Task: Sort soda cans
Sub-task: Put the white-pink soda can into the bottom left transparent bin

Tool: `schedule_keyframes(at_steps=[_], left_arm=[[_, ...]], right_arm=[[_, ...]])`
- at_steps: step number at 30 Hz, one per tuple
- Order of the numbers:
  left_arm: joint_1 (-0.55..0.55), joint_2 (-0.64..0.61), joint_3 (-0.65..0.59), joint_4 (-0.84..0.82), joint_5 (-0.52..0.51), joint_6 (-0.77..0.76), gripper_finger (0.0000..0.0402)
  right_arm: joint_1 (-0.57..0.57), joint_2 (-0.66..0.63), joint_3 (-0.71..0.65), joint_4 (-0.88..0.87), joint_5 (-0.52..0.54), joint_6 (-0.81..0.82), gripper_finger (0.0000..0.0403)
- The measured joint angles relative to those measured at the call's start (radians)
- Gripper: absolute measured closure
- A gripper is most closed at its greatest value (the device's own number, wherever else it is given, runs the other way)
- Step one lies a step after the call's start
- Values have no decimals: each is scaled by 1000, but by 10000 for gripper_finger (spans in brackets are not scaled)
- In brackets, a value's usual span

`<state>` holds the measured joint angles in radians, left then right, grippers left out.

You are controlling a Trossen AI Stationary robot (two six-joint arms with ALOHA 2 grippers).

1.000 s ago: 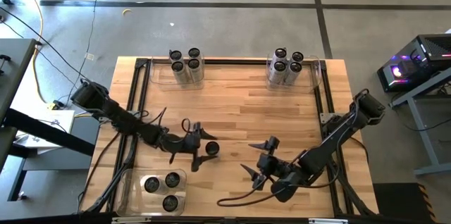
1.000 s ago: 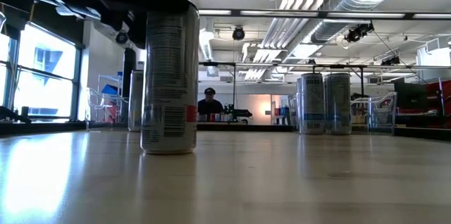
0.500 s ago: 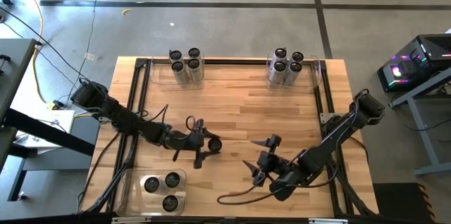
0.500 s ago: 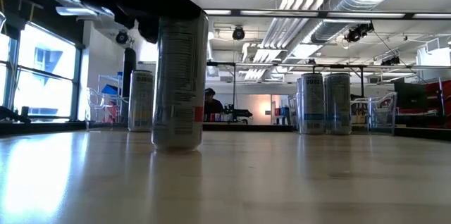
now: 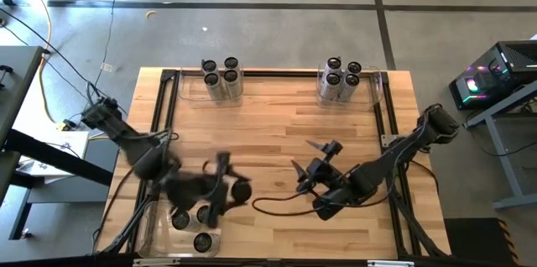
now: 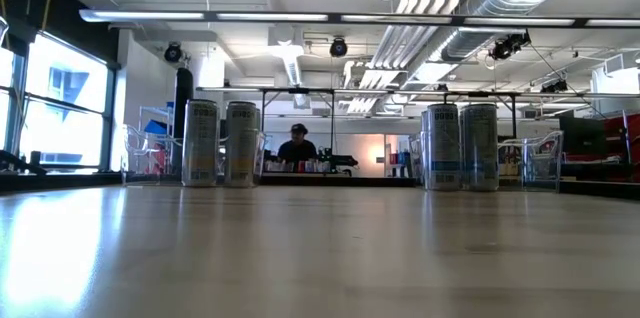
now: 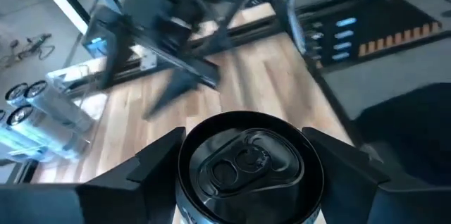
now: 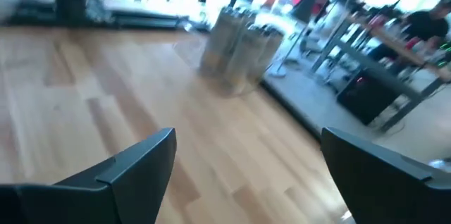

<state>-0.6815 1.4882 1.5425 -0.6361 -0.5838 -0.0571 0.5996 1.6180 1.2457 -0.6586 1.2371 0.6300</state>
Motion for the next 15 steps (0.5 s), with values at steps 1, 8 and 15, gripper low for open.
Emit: schedule_keyframes(at_steps=[1, 8, 15], left_arm=[[-37, 14, 42, -42, -18, -25, 160], [-275, 58, 152, -174, -54, -391, 160], [-456, 134, 150, -261, -137, -765, 160]], right_arm=[[5, -12, 0, -8, 24, -1, 55], [18, -93, 0, -18, 61, -46, 55], [36, -109, 0, -14, 71, -42, 55]])
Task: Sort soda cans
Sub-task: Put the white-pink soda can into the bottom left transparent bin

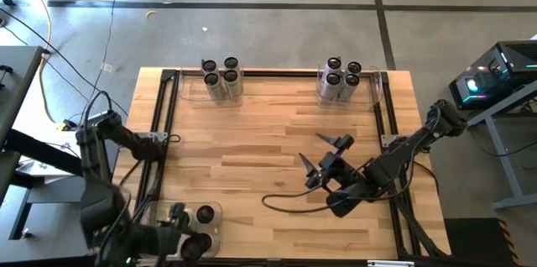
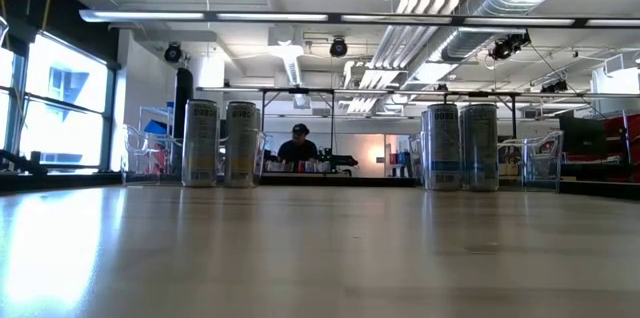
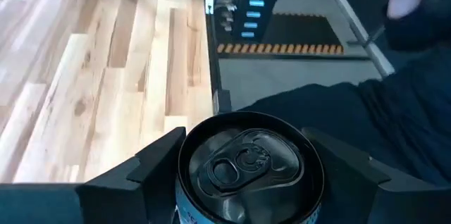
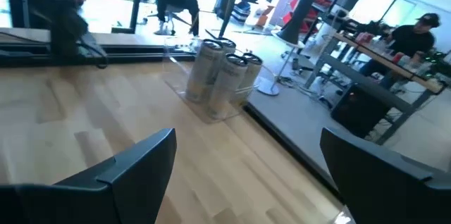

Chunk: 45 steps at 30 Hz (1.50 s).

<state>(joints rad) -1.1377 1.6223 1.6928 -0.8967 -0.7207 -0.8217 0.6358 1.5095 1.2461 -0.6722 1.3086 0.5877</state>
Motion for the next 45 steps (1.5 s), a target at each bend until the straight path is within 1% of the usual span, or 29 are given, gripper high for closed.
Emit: schedule_keyframes(at_steps=[2, 4, 6, 9, 13, 16, 22, 26, 30, 34, 40, 45], left_arm=[[-42, 10, 0, -9, -31, -72, 160], [-87, 19, 2, -52, -78, -124, 160], [-132, 29, 2, -120, -132, -189, 160], [-189, 37, 0, -269, -202, -282, 160], [-207, 35, -1, -422, -291, -381, 160], [-206, 35, -2, -470, -318, -389, 160], [-183, 35, -2, -465, -347, -337, 160], [-168, 35, -2, -456, -351, -328, 160], [-160, 35, -1, -414, -340, -290, 160], [-158, 27, -2, -381, -277, -293, 160], [-159, 18, 0, -383, -155, -404, 160], [-186, 18, -39, -398, -155, -516, 160]], right_arm=[[8, 9, 0, 5, -8, 28, 55], [20, 16, 0, 9, -30, 41, 55], [31, 22, 0, 19, -38, 42, 55], [48, 23, 0, 33, -39, 43, 55], [59, 23, 0, 46, -32, 42, 55], [59, 23, 0, 53, -39, 42, 55], [59, 23, 0, 56, -42, 36, 55], [59, 23, 0, 56, -42, 33, 55], [61, 23, 0, 55, -50, 33, 55], [61, 23, 0, 55, -63, 33, 55], [61, 23, 0, 56, -68, 33, 55], [61, 23, 0, 56, -68, 33, 55]])
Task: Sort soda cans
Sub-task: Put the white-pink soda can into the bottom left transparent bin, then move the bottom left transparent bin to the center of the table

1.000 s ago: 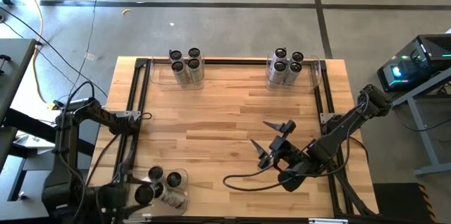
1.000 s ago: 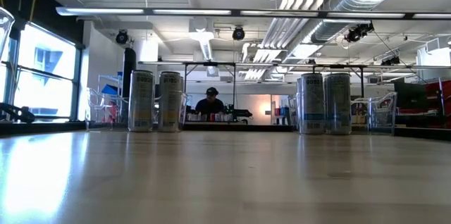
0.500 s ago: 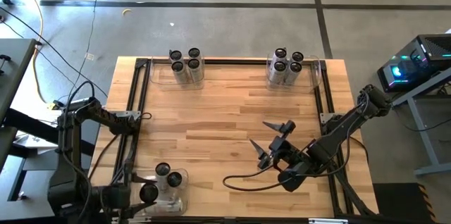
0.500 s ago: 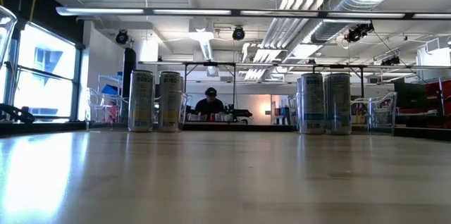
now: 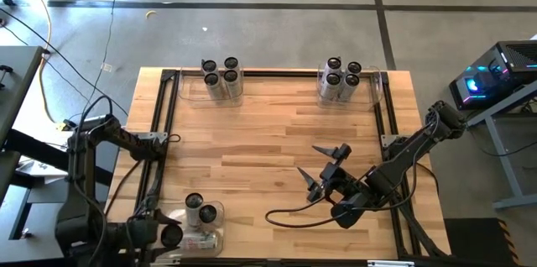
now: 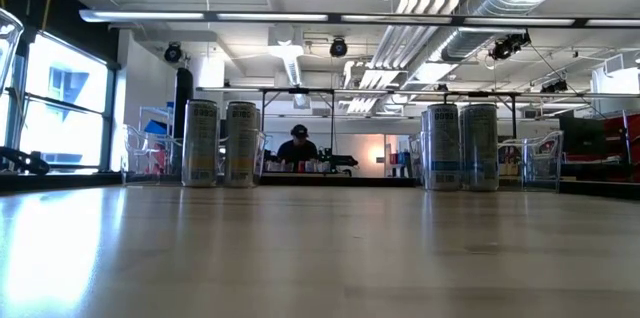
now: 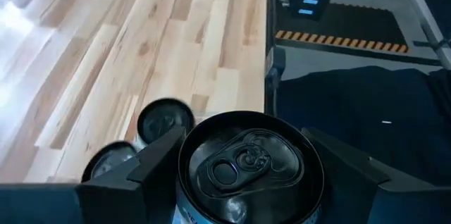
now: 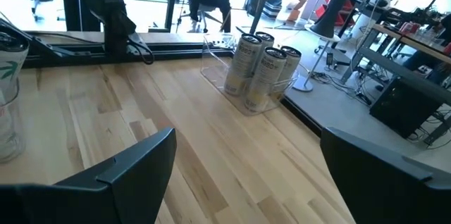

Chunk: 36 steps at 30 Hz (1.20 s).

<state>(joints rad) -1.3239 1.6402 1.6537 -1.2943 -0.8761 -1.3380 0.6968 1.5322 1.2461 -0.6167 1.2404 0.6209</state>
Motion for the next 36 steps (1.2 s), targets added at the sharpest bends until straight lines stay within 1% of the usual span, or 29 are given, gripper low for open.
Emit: schedule_keyframes(at_steps=[3, 11, 19, 25, 28, 31, 36], left_arm=[[-13, 0, -51, -14, -24, -70, 160], [-25, 0, -241, -46, -22, -277, 160], [-27, 0, -372, -29, -29, -361, 160], [-28, 0, -431, -17, -18, -422, 158], [-27, 0, -454, -16, 11, -465, 123], [-27, 0, -467, -14, 18, -492, 90], [-27, -3, -470, -11, 23, -494, 78]], right_arm=[[0, 0, 0, -1, -13, 0, 55], [0, 0, 0, -8, -19, 0, 55], [0, 0, 0, -1, -19, 0, 55], [0, 0, 0, 0, -19, 3, 55], [0, 0, 0, 0, -20, 3, 55], [0, 0, 0, 0, -20, 7, 55], [0, 0, 0, 0, -21, 8, 55]])
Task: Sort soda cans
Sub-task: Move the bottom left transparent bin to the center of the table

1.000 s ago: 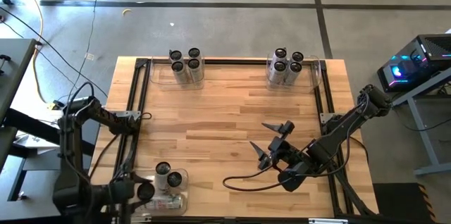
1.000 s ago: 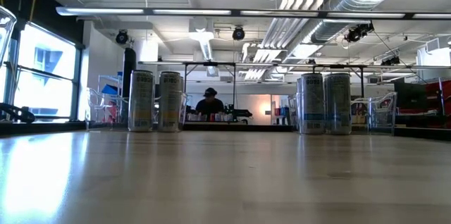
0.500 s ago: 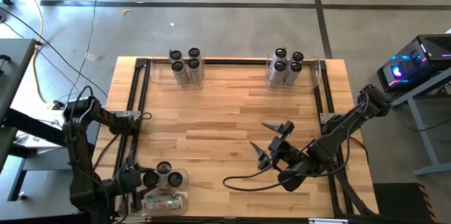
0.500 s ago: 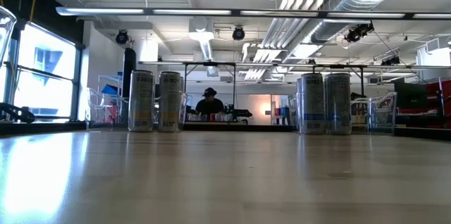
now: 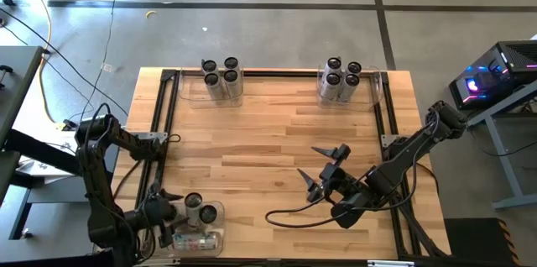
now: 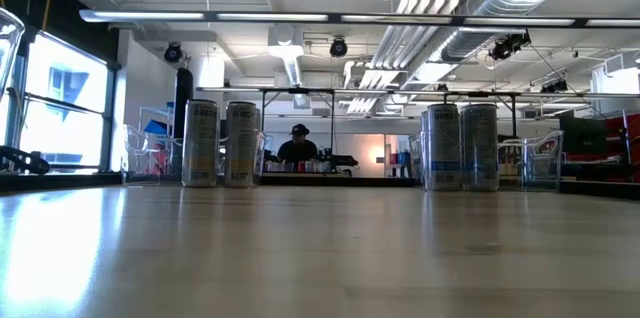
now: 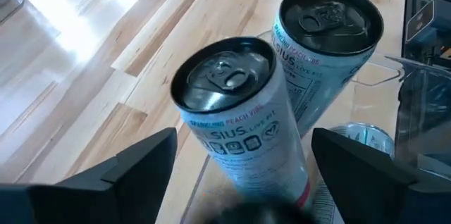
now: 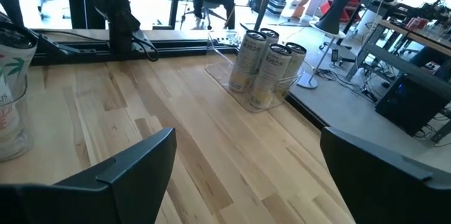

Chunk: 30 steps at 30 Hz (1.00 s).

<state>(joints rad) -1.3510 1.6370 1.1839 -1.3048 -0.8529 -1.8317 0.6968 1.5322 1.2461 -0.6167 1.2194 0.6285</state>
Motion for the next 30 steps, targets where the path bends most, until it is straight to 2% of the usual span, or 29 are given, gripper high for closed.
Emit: schedule_keyframes(at_steps=[9, 11, 12, 15, 22, 25, 30], left_arm=[[-2, -83, 0, 4, 33, -13, 75], [-2, -105, 0, 6, 29, 4, 75], [2, -117, 0, 6, 28, 10, 74], [16, -144, 0, 13, 3, 29, 74], [87, -196, 63, 29, -12, 128, 74], [118, -197, 135, 30, -25, 220, 74], [157, -197, 248, 30, -29, 332, 74]], right_arm=[[0, 0, 0, 0, -2, 0, 55], [-1, 0, 0, 11, -34, 0, 55], [-6, 0, 0, 23, -87, -3, 55], [-37, 3, -5, 126, -371, -115, 55], [-127, 111, -39, 600, -1095, -767, 55], [-178, 168, -9, 710, -1283, -938, 58], [-238, 299, 126, 700, -1471, -1117, 79]])
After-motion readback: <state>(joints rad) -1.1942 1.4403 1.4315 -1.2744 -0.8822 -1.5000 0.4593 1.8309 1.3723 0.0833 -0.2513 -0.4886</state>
